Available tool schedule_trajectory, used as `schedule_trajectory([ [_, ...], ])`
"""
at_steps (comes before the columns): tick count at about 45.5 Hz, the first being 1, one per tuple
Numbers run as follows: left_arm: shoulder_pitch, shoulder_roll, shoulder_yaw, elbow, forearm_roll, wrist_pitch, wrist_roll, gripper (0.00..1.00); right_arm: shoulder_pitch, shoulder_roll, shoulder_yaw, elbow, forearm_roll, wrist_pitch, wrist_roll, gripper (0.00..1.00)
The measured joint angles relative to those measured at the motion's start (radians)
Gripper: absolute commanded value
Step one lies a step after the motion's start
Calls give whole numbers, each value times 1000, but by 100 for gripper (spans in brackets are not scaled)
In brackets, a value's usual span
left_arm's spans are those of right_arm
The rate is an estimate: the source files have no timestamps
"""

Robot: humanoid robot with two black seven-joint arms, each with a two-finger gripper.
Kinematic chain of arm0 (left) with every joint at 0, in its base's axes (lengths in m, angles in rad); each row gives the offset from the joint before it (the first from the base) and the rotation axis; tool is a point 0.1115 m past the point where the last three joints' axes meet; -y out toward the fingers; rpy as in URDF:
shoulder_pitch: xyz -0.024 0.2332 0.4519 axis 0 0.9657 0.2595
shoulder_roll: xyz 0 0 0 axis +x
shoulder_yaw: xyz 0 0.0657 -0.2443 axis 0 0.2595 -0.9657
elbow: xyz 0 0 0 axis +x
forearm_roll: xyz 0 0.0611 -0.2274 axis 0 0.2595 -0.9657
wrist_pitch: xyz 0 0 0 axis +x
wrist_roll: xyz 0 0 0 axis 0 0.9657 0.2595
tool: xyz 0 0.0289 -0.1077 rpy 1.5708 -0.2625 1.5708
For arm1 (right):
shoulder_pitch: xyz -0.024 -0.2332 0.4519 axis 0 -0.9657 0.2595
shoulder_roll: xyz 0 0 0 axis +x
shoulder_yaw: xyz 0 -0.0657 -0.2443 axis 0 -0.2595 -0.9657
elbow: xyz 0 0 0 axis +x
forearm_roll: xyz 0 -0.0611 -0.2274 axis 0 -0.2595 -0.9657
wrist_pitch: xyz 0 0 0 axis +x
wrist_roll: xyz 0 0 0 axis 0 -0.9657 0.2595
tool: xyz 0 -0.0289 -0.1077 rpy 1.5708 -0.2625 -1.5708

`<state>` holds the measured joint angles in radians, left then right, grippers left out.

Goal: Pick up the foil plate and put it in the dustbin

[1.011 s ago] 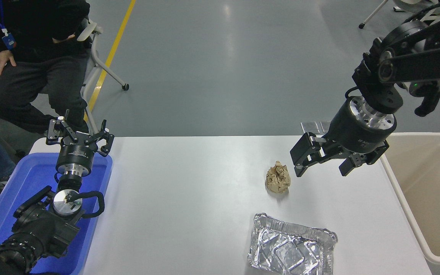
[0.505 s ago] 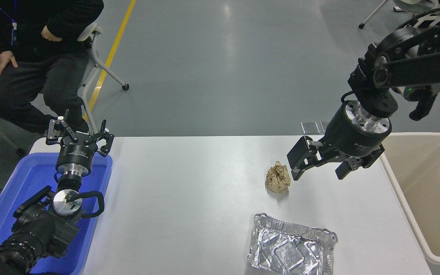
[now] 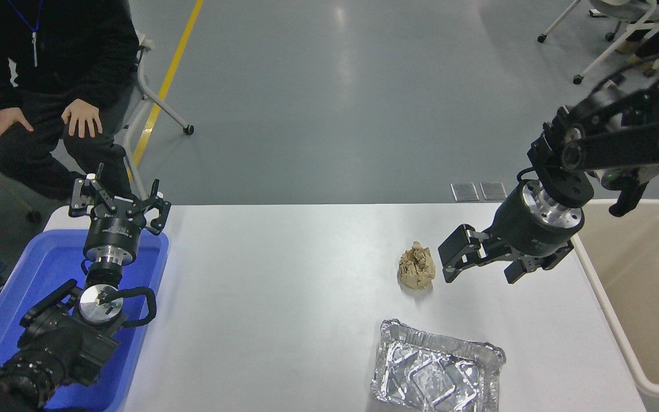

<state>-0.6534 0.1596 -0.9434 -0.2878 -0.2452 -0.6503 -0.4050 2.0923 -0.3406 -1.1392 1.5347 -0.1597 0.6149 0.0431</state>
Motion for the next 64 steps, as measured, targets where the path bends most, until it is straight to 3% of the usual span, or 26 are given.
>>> schedule_trajectory([
  [15,0,0,0,0,1,0,0,99,-113,-150,14,1,-67,-26,0,100],
  [26,0,0,0,0,0,-1,0,99,-200,-194,25,1,-78,-101,1,100],
  [44,0,1,0,0,0,-2,0,99,-374,-177,33,2,-80,-242,5,100],
  [64,0,1,0,-1,0,-2,0,99,-594,-79,77,-8,-83,-472,6,100],
])
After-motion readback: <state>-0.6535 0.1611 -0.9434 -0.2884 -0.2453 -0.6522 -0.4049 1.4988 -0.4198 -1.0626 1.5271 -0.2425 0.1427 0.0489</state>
